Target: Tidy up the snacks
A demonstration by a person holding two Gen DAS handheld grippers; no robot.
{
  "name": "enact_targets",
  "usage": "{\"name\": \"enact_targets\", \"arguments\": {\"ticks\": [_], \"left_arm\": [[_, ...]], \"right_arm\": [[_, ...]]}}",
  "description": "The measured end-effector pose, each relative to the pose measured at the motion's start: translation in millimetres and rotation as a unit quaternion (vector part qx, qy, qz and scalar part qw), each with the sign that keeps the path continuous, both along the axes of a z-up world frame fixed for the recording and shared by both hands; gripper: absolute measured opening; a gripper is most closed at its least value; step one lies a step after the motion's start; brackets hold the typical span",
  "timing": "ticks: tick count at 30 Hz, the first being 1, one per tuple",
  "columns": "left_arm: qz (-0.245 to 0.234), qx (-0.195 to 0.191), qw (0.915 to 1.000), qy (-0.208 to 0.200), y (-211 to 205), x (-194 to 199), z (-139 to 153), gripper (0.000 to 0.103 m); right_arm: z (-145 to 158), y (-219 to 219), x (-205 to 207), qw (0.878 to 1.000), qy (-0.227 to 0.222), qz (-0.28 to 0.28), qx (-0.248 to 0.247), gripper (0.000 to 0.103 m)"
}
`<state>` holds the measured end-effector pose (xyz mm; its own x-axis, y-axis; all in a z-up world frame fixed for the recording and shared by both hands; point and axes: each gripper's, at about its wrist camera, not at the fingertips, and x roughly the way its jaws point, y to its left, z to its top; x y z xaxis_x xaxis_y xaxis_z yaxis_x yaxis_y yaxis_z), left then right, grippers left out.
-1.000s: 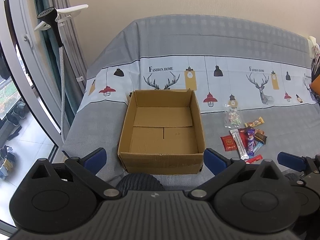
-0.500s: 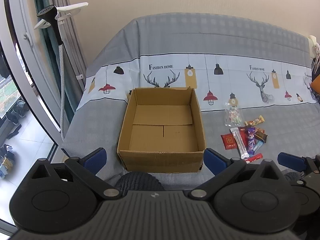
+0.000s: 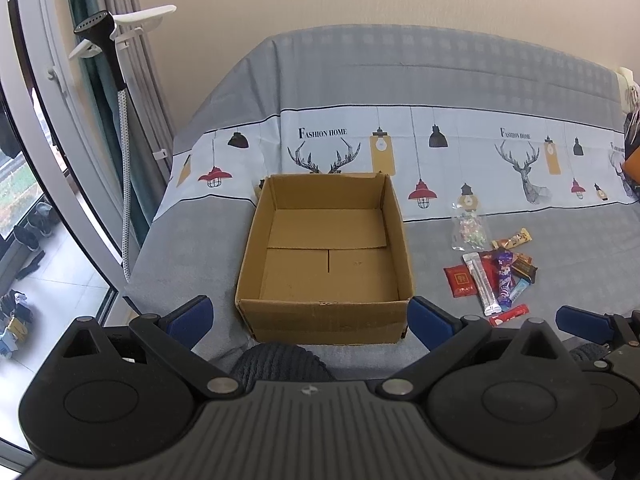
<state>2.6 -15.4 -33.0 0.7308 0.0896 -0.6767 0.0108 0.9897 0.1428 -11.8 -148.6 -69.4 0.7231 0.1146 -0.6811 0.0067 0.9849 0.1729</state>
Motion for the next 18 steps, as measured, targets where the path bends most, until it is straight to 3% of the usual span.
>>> {"name": "enact_targets", "arguments": {"ticks": [12, 18], "left_arm": [[0.0, 0.007, 1.0, 0.006, -3.9, 1.0, -4.0, 0.103], [-0.006, 0.009, 0.9997, 0.023, -10.5, 8.1, -22.5, 0.103]], "right_arm": [[-6.7, -1.9, -2.7, 1.0, 0.005, 0.003, 0.006, 0.103], [-19.0, -6.6, 2.5, 1.0, 0.021, -0.002, 0.008, 0.103]]}}
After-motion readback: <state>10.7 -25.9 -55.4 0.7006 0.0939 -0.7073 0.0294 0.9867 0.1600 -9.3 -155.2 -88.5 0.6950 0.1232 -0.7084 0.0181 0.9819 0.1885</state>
